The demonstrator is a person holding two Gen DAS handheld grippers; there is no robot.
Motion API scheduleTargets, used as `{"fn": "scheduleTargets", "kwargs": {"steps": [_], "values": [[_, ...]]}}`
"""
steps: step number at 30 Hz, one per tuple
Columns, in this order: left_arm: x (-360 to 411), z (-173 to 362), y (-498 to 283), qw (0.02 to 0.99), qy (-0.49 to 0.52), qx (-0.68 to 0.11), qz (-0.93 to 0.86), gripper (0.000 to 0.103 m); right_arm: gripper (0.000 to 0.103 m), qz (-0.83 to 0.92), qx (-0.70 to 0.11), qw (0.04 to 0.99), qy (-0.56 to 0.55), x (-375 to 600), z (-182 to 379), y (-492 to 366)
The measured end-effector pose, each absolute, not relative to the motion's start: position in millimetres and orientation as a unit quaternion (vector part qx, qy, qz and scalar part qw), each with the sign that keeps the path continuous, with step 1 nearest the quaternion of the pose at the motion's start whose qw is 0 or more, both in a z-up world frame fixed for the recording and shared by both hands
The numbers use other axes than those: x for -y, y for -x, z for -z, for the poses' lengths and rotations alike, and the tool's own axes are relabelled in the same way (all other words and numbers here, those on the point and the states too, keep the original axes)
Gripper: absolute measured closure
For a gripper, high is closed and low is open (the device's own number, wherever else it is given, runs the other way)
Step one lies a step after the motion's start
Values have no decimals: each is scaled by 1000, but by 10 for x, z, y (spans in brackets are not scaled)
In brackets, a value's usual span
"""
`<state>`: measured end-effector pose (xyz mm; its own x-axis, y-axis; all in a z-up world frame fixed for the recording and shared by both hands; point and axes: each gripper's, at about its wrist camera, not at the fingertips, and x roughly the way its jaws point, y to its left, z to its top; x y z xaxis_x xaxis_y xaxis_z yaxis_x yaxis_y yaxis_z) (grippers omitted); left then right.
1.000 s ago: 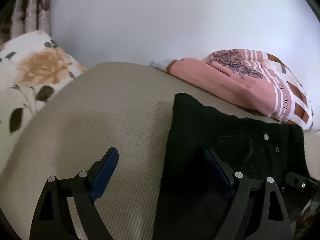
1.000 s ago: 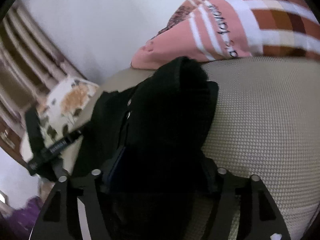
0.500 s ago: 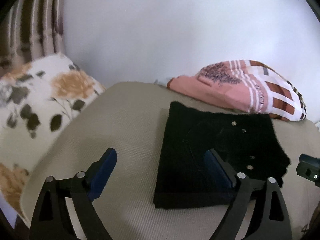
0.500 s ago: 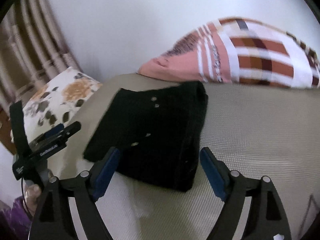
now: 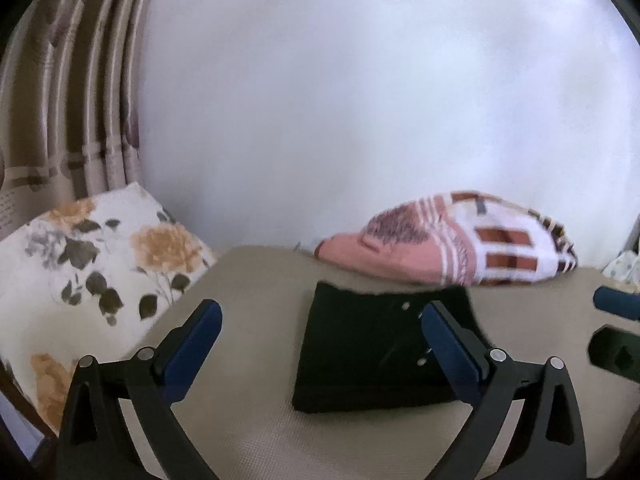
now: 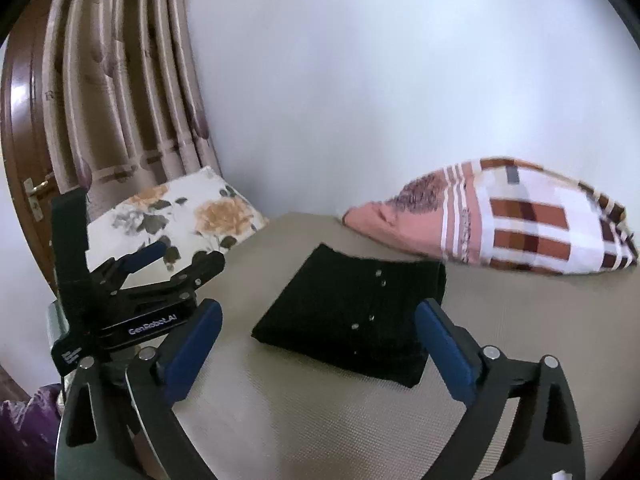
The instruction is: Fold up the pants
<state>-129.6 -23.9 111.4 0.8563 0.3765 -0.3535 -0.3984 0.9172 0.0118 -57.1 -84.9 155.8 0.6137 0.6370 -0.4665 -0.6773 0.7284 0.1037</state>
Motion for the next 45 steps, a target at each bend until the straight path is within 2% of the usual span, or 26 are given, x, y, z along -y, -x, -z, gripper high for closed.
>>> {"fn": "scheduleTargets", "kwargs": {"steps": [7,31,45], "values": [[284,-1371,1532,972,51,-142,-181,0,4,-344,-228,910,25,940,-1672,739],[644,-1668,1870,961,-41,-123,-244,0,1,-350,-227,909,1,987,-1724,1001],[887,-1761,1899,976,-31,-123,-176,0,1,-340,-228,912,-9,1040,-1723,1053]]}}
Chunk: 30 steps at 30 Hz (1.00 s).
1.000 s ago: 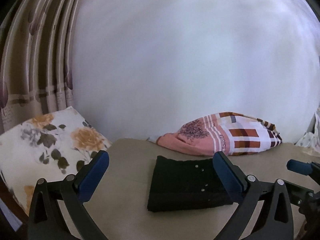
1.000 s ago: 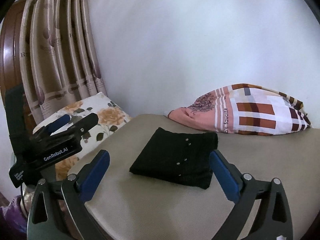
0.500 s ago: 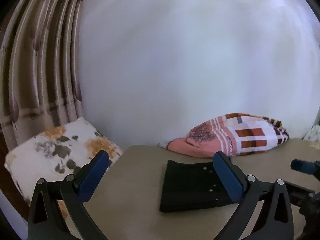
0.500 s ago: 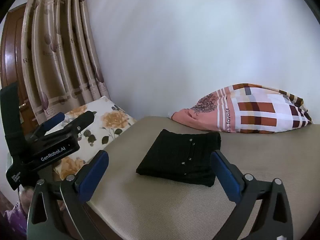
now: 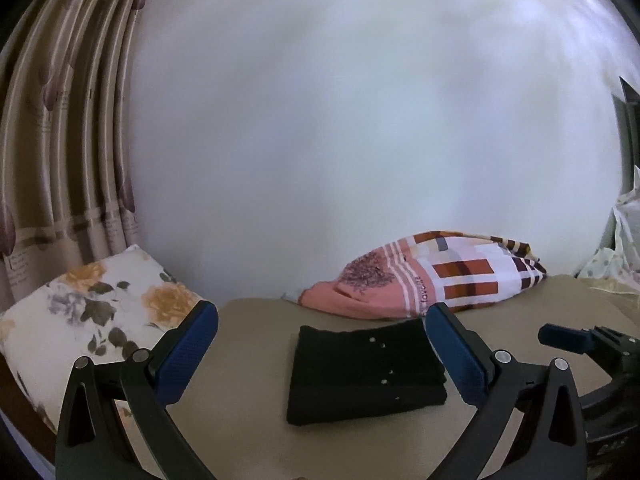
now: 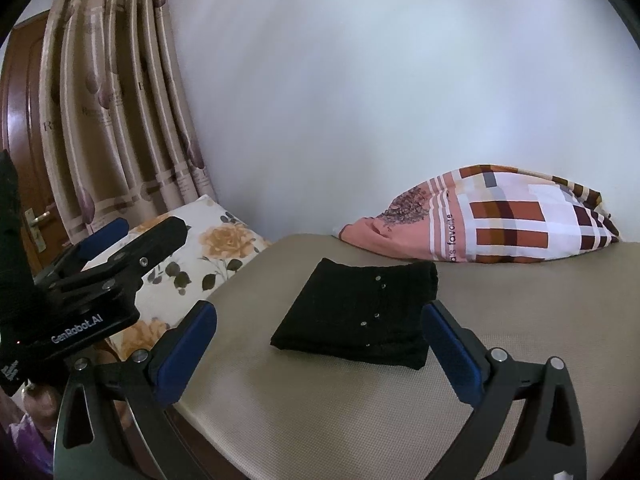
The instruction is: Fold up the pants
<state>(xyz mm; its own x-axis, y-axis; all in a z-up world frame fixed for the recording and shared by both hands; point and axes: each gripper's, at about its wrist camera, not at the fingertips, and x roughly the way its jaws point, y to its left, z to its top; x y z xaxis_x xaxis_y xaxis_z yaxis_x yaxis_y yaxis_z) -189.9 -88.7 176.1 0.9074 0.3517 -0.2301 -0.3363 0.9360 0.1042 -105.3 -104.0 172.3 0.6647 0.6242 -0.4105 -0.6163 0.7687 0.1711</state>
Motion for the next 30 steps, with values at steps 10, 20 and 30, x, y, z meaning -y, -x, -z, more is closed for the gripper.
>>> {"fn": "scheduleTargets", "kwargs": {"steps": [10,20,30], "values": [[902,-1776,1854,976,-16,-147,-160,0,0,-331,-237,913,-19,1096,-1696,1023],[776,-1714,1793,974,22,-168,-149,0,0,-329,-246,911,-17,1077,-1661,1009],[688,-1611,1732,969,26,-184,-162,0,0,-329,-254,910,-14,1067,-1614,1012]]}}
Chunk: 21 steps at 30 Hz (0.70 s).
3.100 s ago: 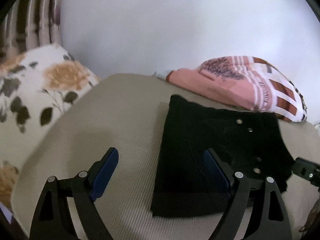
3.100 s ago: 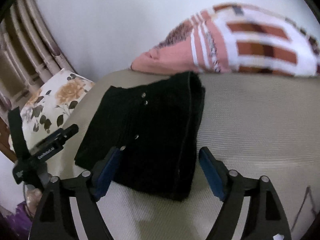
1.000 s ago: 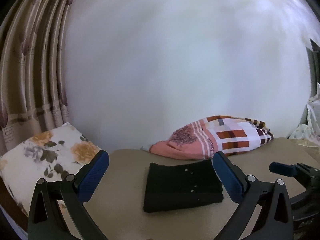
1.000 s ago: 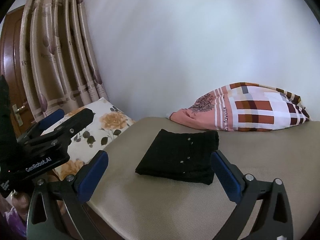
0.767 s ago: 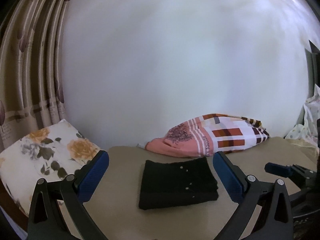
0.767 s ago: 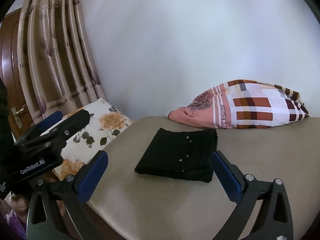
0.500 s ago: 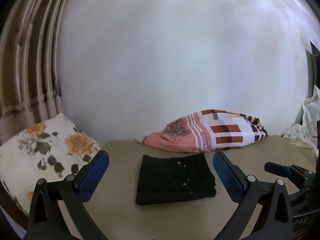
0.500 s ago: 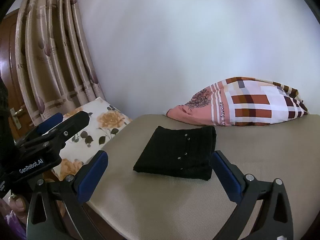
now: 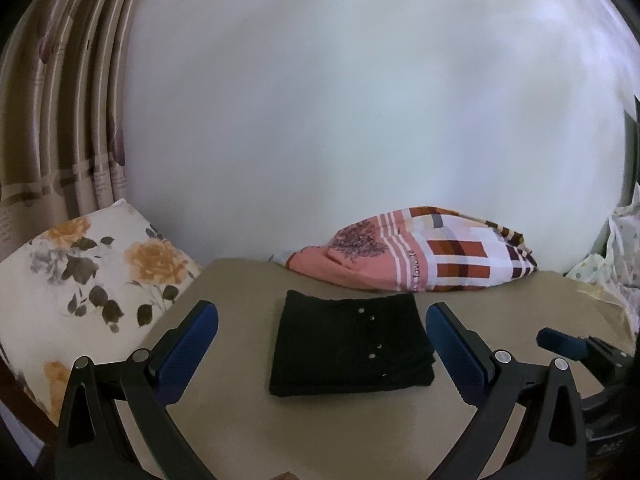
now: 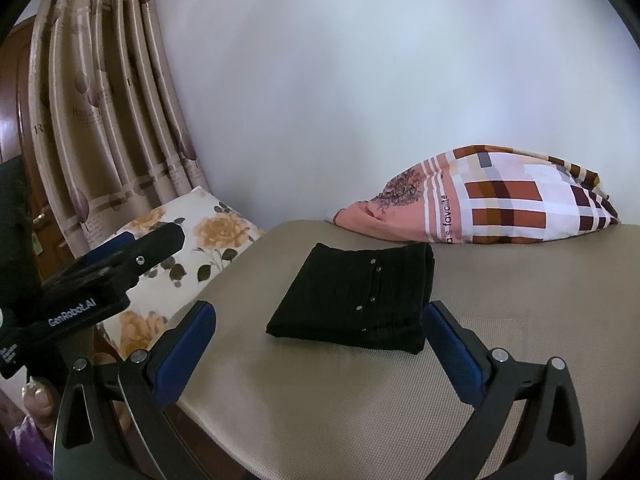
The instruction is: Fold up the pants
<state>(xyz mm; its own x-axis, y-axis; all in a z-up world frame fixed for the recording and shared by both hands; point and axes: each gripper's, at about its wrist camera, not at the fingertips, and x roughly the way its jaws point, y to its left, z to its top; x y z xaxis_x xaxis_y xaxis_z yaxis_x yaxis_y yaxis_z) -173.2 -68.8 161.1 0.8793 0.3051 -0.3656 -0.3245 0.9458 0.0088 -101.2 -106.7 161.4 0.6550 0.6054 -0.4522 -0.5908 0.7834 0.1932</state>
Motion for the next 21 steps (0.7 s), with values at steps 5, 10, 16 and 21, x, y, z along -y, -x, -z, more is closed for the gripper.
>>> {"fn": "scheduleTargets", "kwargs": {"steps": [5,10,16,21], "values": [[713,-1628,1754,971,26,-175,-158,0,0,-328,-253,910,-13,1066,-1607,1021],[743,-1653,1775,972,25,-173,-154,0,0,-328,-253,910,-16,1074,-1598,1026],[853,-1606,1750,967,1,-184,-176,0,0,-328,-255,910,-14,1083,-1584,1017],[811,-1580,1732,967,22,-191,-167,0,0,-325,-261,909,-16,1107,-1541,977]]}}
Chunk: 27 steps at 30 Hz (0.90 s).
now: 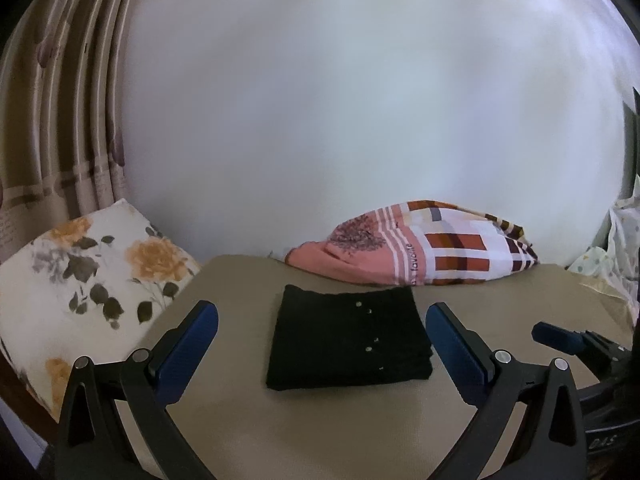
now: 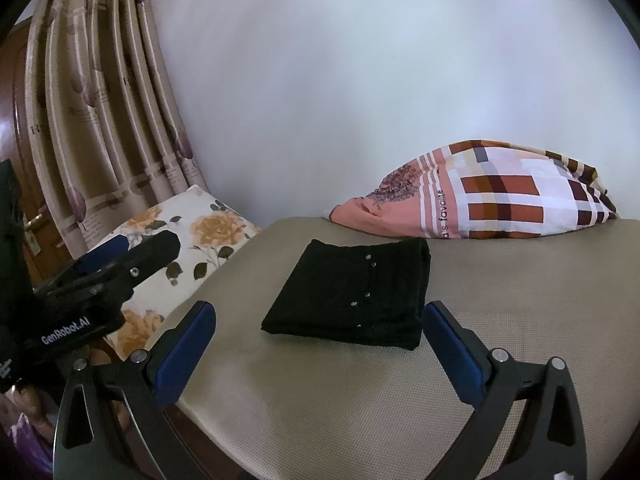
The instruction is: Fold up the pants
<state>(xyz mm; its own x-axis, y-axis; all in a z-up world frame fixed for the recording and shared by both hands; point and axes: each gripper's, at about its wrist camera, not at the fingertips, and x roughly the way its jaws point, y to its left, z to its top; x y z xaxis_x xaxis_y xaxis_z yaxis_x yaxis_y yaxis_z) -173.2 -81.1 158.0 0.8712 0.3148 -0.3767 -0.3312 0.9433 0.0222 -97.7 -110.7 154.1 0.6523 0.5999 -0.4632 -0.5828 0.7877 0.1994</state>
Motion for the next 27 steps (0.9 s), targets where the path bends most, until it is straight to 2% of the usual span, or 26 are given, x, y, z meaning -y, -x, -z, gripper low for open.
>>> {"fn": "scheduleTargets", "kwargs": {"steps": [22,27], "values": [[715,-1308,1473,955,36,-242,-166,0,0,-320,-288,902,-22,1114,-1347,781],[700,-1295,1453,954,37,-231,-188,0,0,-317,-291,902,-24,1125,-1316,732]]}}
